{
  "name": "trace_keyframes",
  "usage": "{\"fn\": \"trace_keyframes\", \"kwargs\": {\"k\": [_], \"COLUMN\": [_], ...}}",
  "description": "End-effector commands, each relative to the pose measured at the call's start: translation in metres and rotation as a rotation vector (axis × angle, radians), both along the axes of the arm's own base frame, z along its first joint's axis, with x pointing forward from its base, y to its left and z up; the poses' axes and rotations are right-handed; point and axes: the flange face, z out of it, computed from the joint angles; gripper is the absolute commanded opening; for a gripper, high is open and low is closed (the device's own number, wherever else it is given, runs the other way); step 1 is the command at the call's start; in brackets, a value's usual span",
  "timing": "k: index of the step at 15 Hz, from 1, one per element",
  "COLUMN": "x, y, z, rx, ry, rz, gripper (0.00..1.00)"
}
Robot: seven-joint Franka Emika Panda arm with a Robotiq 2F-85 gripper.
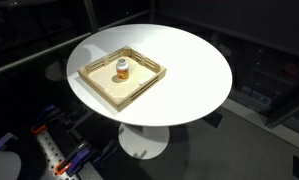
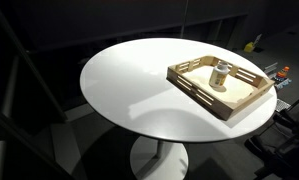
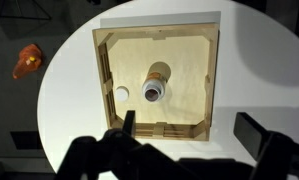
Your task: Put the lid on the bottle
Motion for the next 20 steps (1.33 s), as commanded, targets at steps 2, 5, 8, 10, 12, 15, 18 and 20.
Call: {"fn": "trace_keyframes", "kwargs": {"k": [2, 5, 8, 10, 12, 15, 18, 20], "x": [0.033, 0.052, 0.068, 0.075, 0.081, 0.087, 0.095, 0.099], "y": [-0.002, -0.013, -0.03, -0.042, -0.054, -0.075, -0.097, -0.112], "z": [0.006, 0.001, -0.011, -0.021, -0.032, -0.047, -0.064, -0.078], "rx": [0.034, 0.06, 0.101, 0.137, 0.176, 0.228, 0.272, 0.283], "ry": [0.001, 0.004, 0.003, -0.004, -0.008, -0.026, -0.036, -0.039], "rz": [-0.037, -0.064, -0.1, -0.131, -0.166, -0.22, -0.277, -0.308], "gripper": [1.0, 1.0, 1.0, 1.0, 1.0, 1.0, 1.0, 1.0]}}
